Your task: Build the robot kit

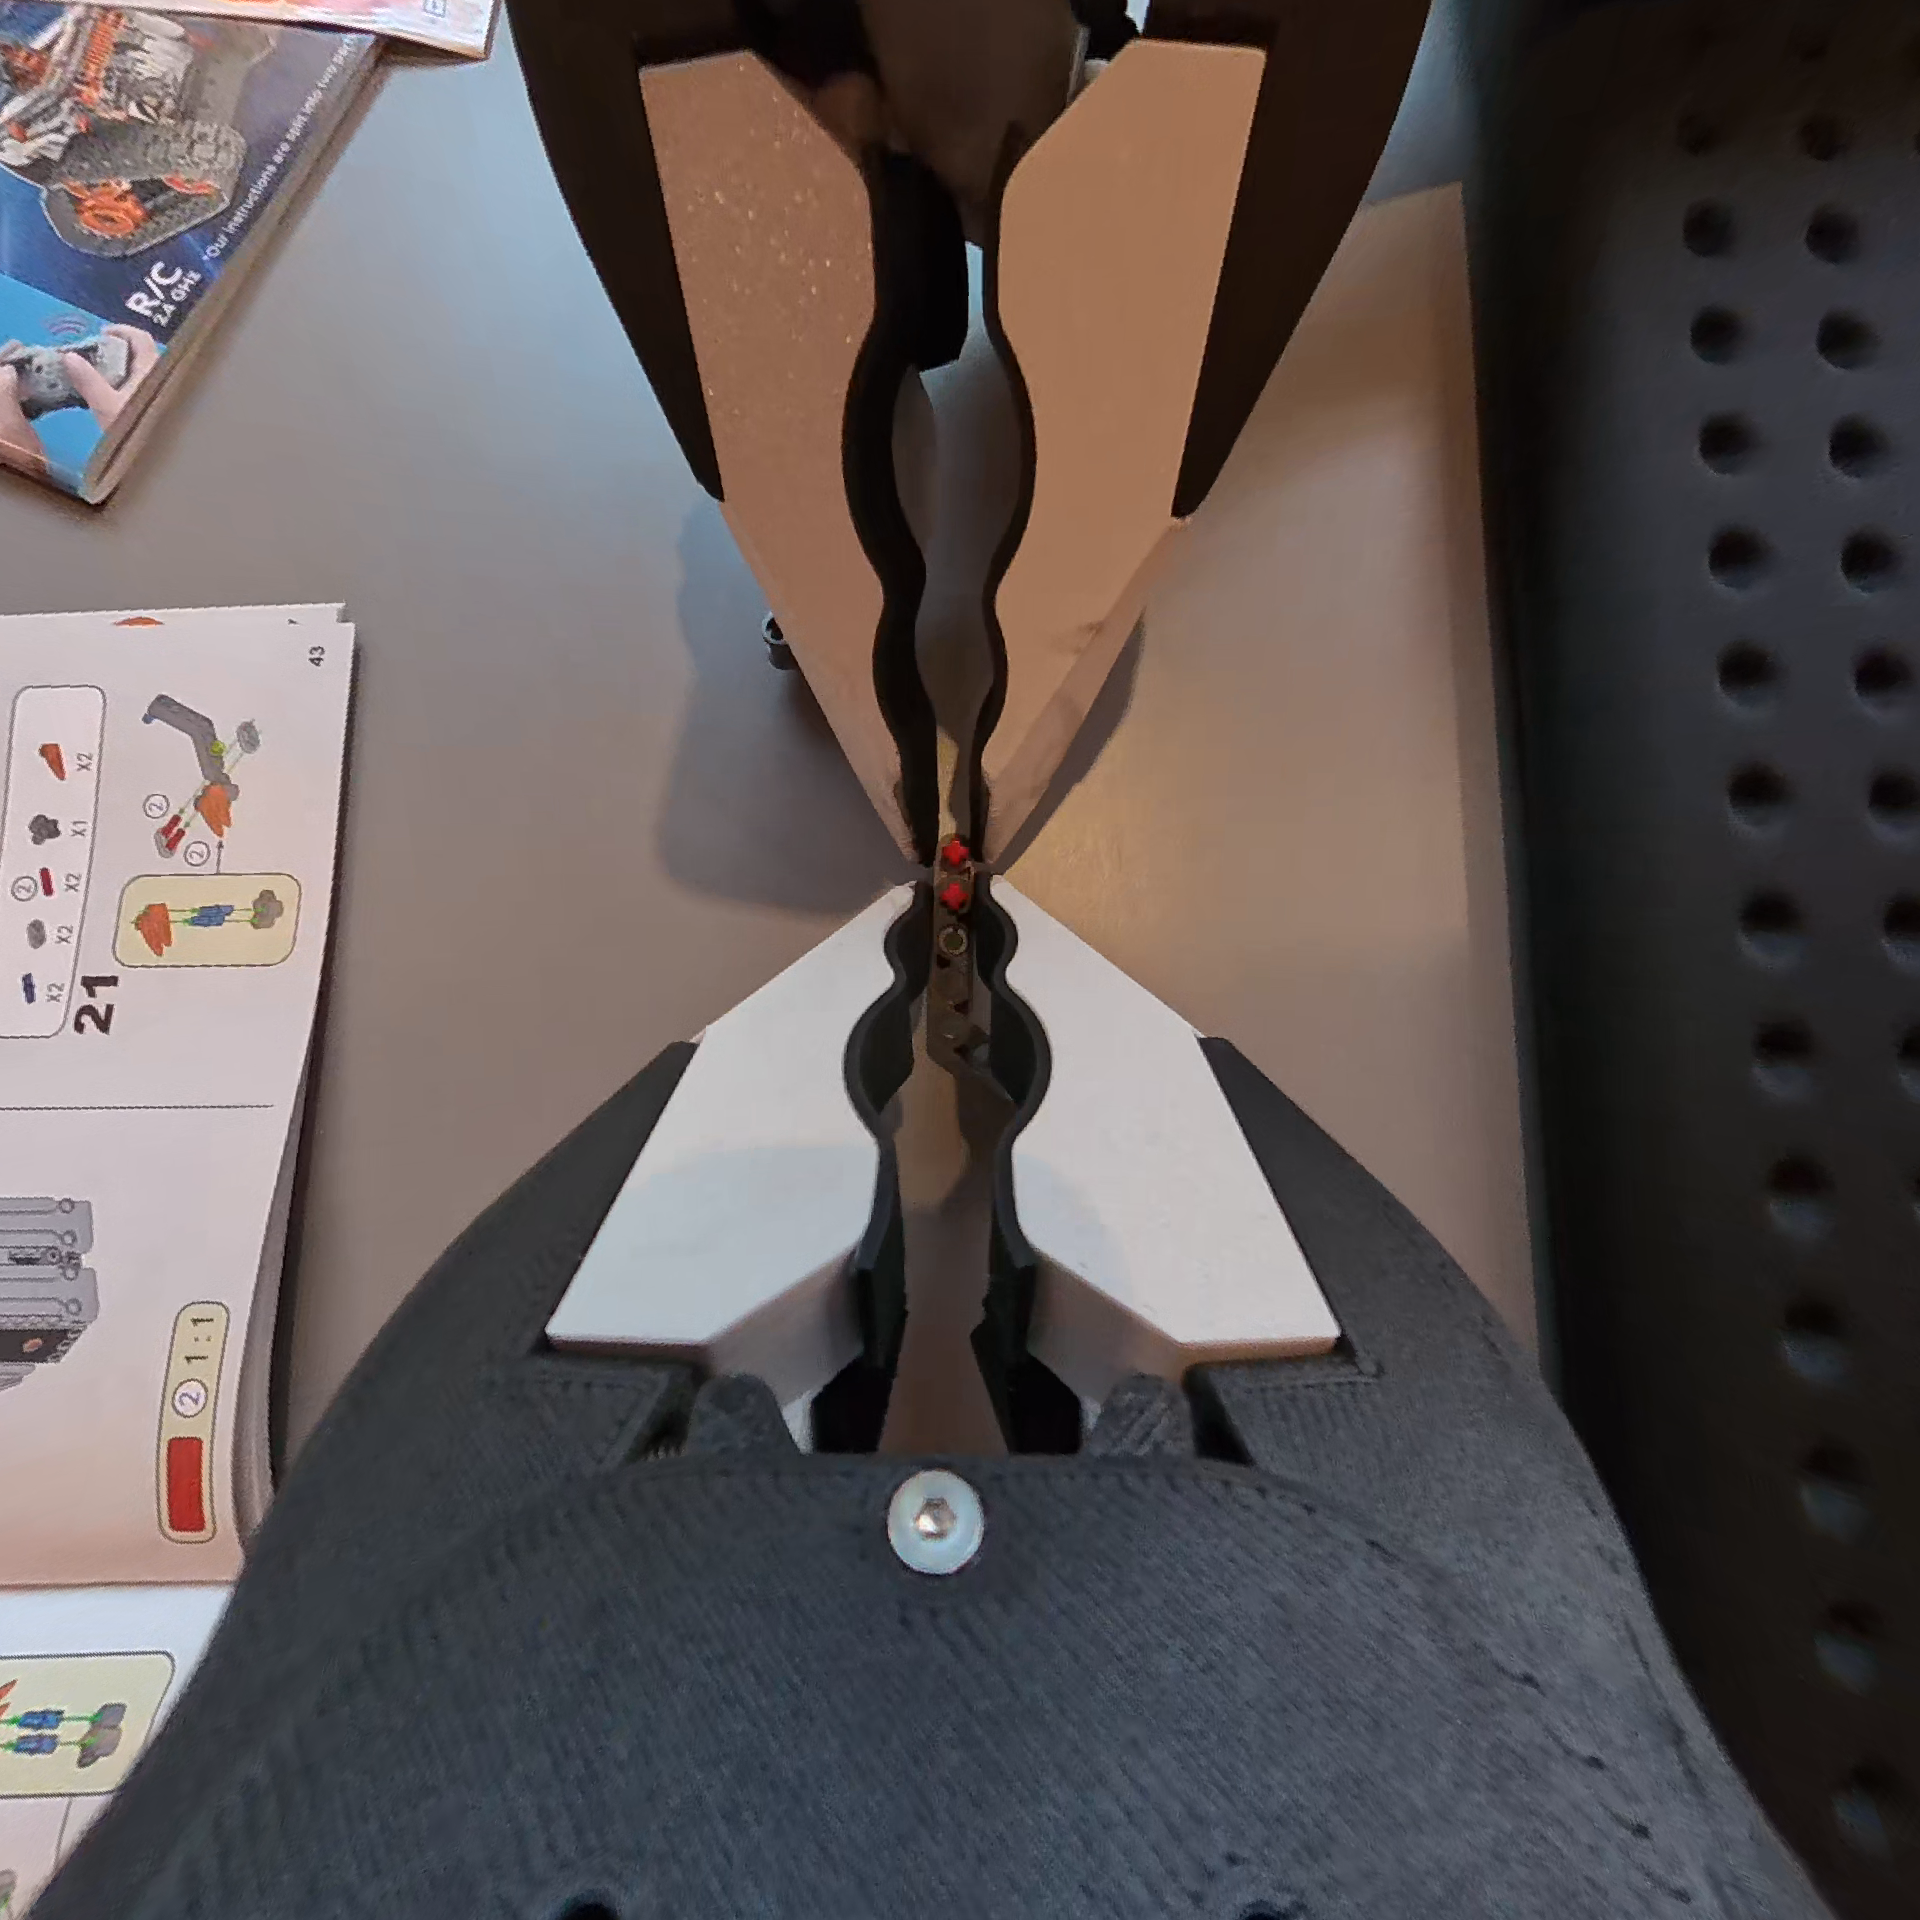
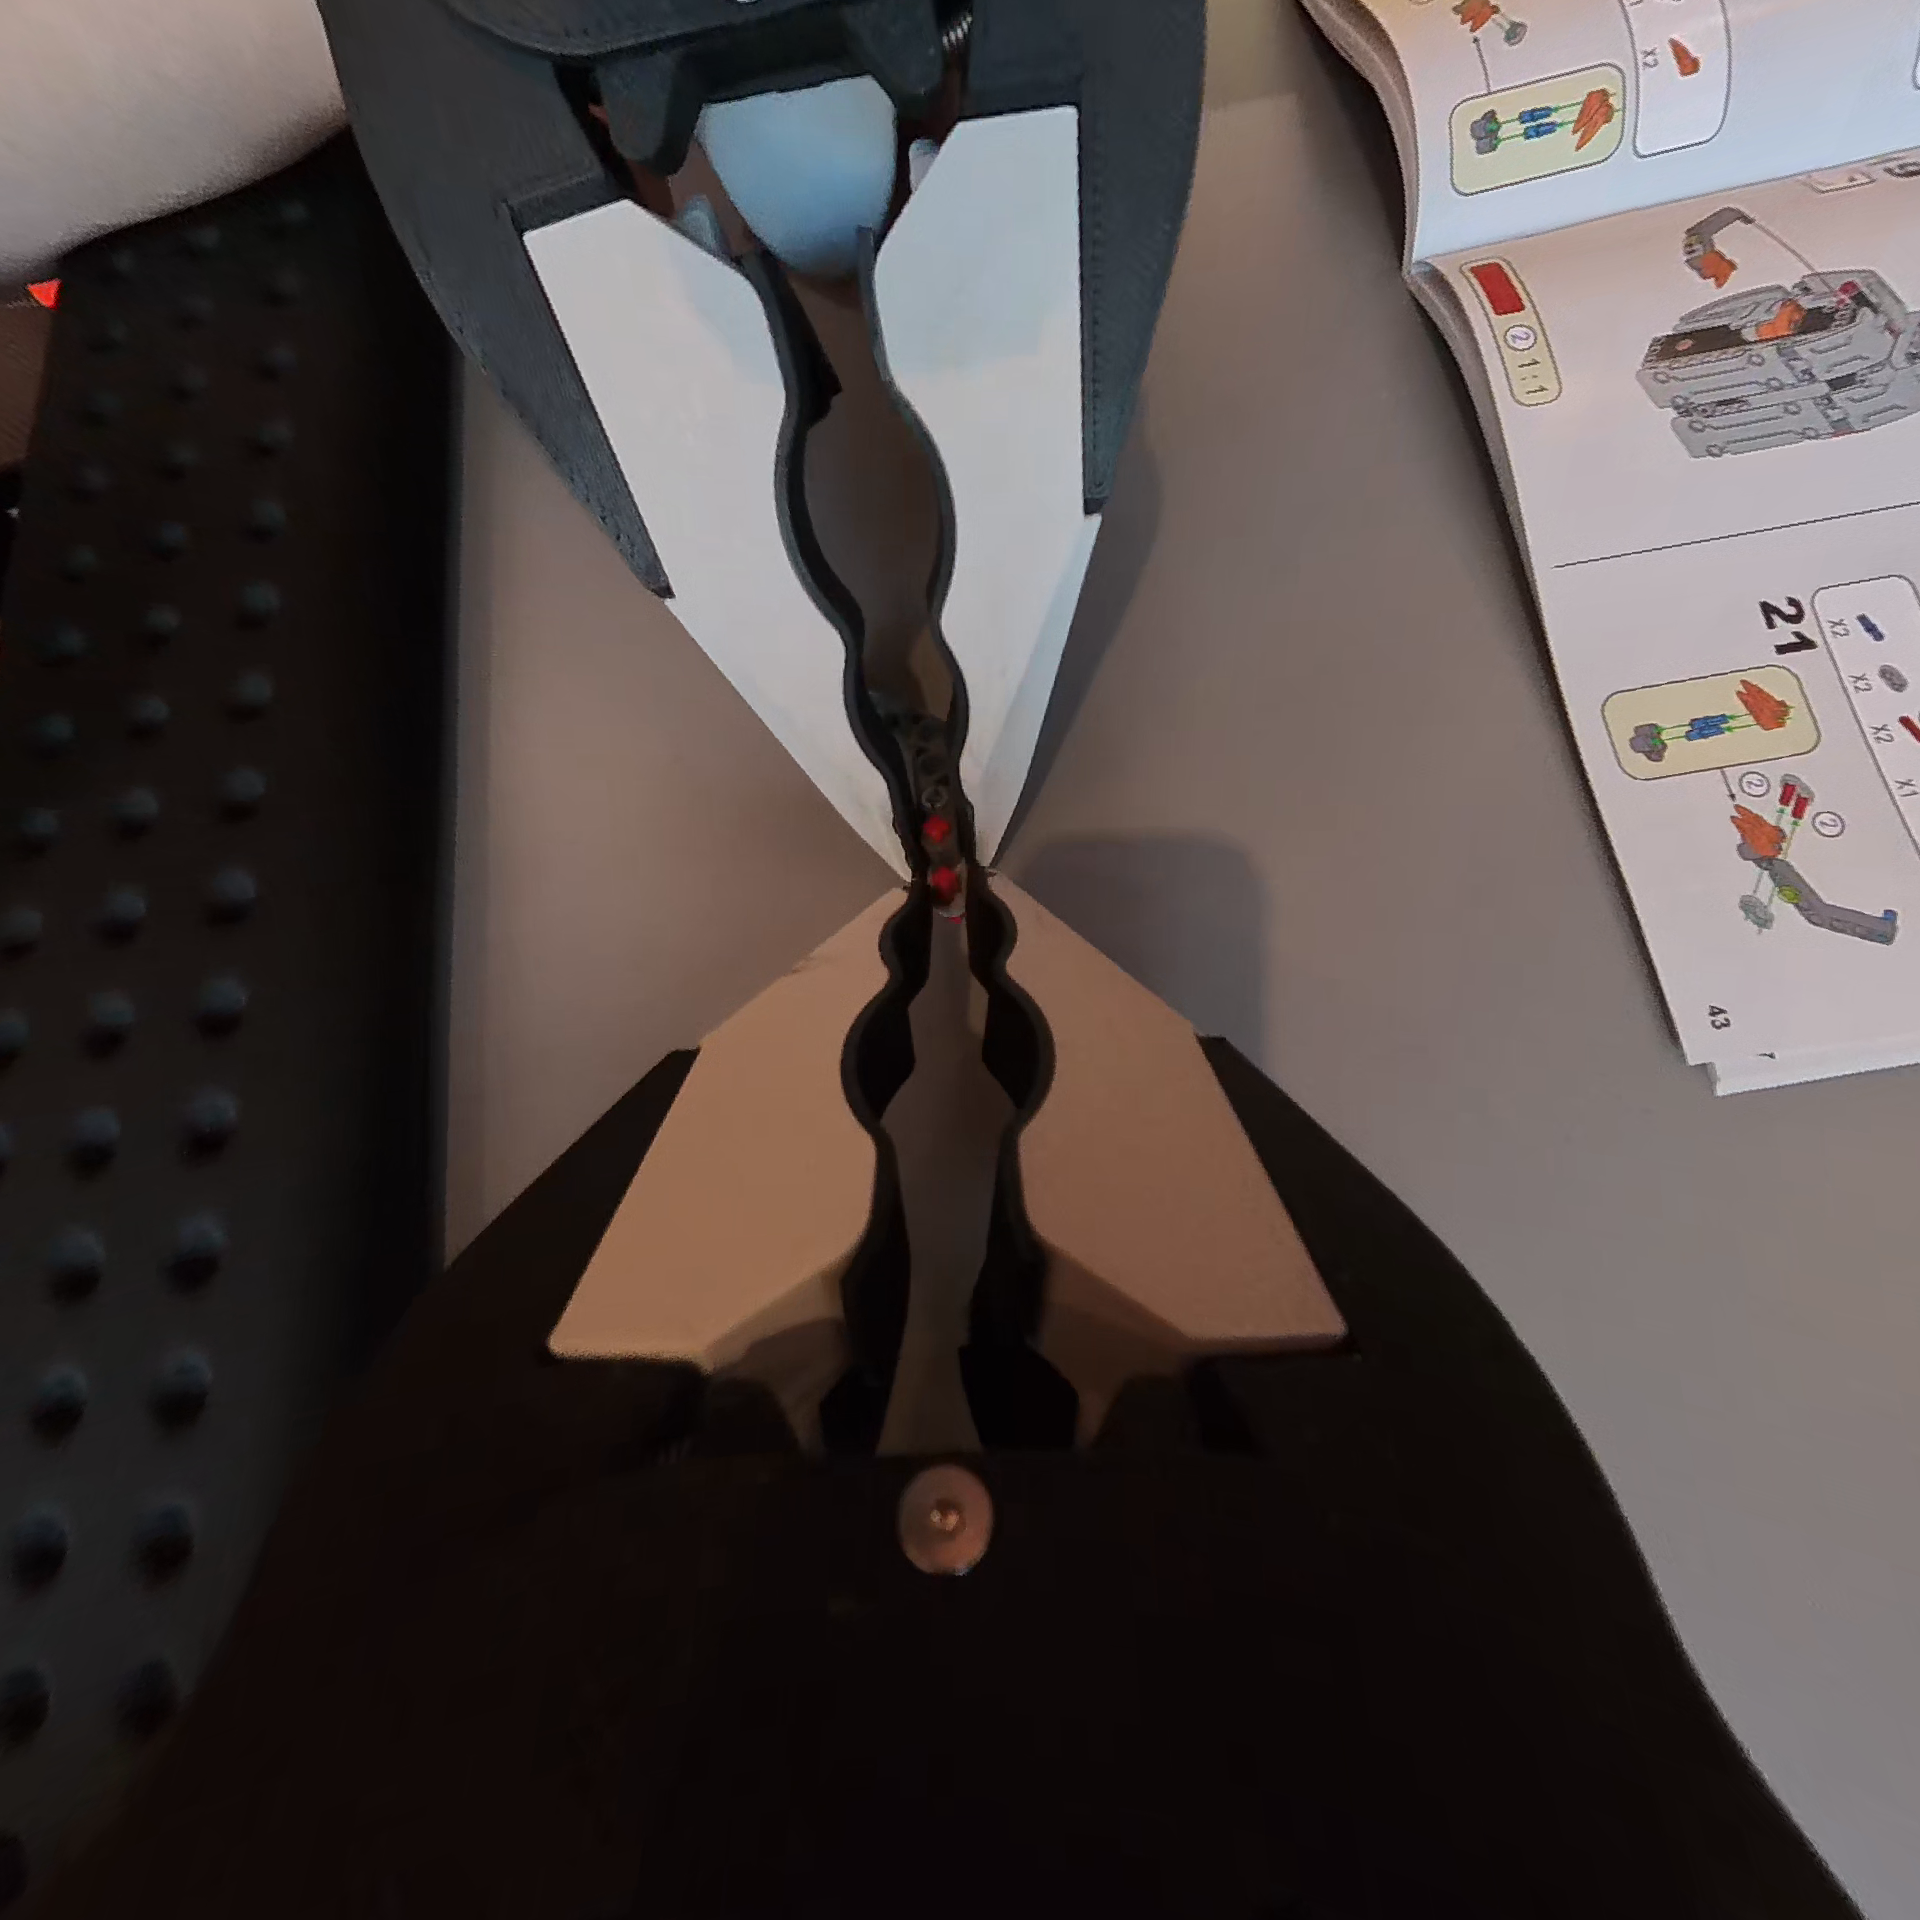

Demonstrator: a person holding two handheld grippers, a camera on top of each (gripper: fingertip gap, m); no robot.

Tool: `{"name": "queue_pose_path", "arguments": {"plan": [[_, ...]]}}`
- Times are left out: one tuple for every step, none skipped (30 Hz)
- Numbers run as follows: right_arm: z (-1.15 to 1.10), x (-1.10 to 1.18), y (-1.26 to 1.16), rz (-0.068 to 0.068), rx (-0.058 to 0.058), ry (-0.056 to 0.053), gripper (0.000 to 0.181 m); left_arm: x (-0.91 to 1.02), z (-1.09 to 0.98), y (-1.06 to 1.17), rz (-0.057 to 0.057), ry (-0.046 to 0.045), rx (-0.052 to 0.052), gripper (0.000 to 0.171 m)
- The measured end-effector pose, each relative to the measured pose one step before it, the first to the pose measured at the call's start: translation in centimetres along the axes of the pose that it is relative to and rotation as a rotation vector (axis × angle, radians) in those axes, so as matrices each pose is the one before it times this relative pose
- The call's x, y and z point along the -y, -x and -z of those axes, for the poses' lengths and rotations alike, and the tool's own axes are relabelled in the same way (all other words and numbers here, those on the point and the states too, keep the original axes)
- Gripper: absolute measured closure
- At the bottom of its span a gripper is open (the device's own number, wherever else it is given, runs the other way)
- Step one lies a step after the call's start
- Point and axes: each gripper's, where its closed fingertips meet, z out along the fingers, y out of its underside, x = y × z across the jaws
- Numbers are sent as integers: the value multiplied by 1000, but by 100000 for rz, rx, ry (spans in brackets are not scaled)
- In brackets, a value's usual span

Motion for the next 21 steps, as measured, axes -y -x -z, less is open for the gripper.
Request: {"name": "queue_pose_path", "arguments": {"plan": [[15, -33, 7, 25, 130, 85, 174, 24, -11, -19, 147, 67, -230, 166], [-8, -18, -13, 623, -126, 69, 174, 10, -6, -4, 400, 214, -272, 166], [9, -26, -6, 463, -234, 333, 174, -1, 7, -3, 399, 134, -309, 166], [2, -20, -2, 324, -255, 539, 174, 6, -4, 2, 336, -20, -318, 166], [7, -25, -15, 719, -308, 329, 174, 4, -14, 3, 307, -45, -328, 166], [0, -33, -18, 481, -239, 185, 174, -1, -8, 6, 411, -61, -274, 166], [18, -31, -27, 140, -203, 169, 174, 21, -11, 27, 369, -119, -124, 166], [32, -39, -52, -158, -315, 328, 174, 21, -22, 32, 122, -170, 152, 166], [16, -30, -25, -322, 12, 59, 174, 35, -28, 39, -152, -309, 274, 166], [-4, 11, -9, -815, 513, -478, 174, -7, -7, 29, -180, -266, 122, 166], [-7, 25, 4, -1180, 778, -719, 174, -3, 6, 2, -114, -340, 157, 166], [9, 18, 3, -1561, 999, -836, 174, -34, 3, 27, -40, -274, 429, 166], [33, -12, -84, -1513, 613, -787, 174, -132, -18, 104, -327, 544, 1083, 165], [39, 12, -97, -953, 438, -1043, 174, -203, -38, 223, -668, 1209, 1793, 162], [11, 18, 16, -1332, 1235, -1153, 174, -51, -3, 24, -914, 261, 599, 163], [2, 2, 52, -1327, 1456, -918, 174, -31, 22, -86, -443, 427, -430, 164], [3, -2, 13, -177, 658, -425, 174, 31, 54, -118, 581, 215, -975, 165], [22, -21, -73, 1038, -597, 110, 174, 131, 119, -8, 1641, -524, -814, 166], [-8, 11, -33, 1260, -908, 474, 174, 106, 123, 40, 1775, -621, -746, 166], [-46, 34, 30, 1504, -946, 632, 174, 33, 111, 0, 1325, -348, -971, 166], [-41, 9, -23, 2292, -1405, 876, 174, -29, 50, 21, 928, -80, -749, 166]]}}
